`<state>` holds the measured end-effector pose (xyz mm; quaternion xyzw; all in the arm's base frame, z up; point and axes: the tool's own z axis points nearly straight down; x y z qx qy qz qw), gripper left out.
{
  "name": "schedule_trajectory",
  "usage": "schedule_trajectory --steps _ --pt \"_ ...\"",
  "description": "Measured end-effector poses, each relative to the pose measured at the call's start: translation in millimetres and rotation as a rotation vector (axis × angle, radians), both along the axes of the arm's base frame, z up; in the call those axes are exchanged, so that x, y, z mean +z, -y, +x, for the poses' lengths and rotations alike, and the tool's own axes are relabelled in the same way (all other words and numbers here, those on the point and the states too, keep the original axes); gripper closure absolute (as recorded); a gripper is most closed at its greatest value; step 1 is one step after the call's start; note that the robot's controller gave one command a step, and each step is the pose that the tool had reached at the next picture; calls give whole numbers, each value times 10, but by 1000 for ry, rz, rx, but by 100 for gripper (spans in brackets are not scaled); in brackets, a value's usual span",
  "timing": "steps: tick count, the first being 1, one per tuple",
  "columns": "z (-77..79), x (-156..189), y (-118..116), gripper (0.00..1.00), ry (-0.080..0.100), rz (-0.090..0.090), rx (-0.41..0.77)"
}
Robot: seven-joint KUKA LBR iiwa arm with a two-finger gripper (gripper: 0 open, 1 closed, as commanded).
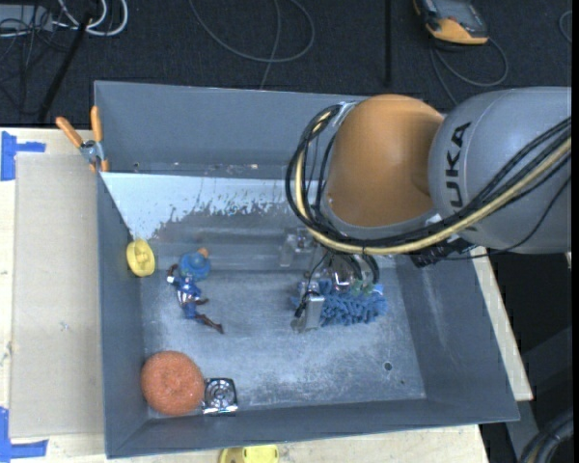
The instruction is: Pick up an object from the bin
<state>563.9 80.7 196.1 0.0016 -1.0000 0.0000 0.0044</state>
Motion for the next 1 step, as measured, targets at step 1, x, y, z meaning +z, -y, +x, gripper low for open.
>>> schedule_trajectory --steps 1 --pt "16 47 5 0 8 1 -2"
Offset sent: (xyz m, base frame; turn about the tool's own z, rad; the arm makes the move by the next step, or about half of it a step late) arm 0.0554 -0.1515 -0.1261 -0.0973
